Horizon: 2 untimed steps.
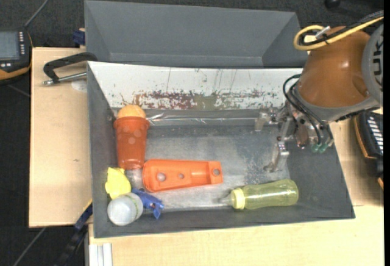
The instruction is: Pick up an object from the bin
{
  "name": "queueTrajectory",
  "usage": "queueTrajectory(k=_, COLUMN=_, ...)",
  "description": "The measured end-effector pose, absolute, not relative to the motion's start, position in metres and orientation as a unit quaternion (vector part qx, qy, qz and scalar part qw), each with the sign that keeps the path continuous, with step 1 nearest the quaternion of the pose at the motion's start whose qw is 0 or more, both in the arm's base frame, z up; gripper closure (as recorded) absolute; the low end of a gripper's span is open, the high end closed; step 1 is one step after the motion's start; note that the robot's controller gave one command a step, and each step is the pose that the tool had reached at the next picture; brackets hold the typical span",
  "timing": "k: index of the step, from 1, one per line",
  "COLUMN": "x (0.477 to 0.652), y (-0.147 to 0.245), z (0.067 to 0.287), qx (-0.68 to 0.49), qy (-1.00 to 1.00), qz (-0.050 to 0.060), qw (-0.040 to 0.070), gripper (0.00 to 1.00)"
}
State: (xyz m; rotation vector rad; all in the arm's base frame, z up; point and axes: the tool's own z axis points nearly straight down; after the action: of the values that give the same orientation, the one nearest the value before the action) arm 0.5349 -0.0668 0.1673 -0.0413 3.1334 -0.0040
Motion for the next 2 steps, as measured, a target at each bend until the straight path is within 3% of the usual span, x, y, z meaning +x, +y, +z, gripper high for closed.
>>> queueTrajectory(k=1, x=0.525, y=-0.080, z=0.195, qx=-0.076, qy=0.997, qz=0.001, qw=0.001, gripper=0.00)
queueTrajectory(k=2, x=0.522, y=-0.044, z=0.178, qx=-0.056, qy=0.998, qz=-0.003, qw=0.011, gripper=0.00)
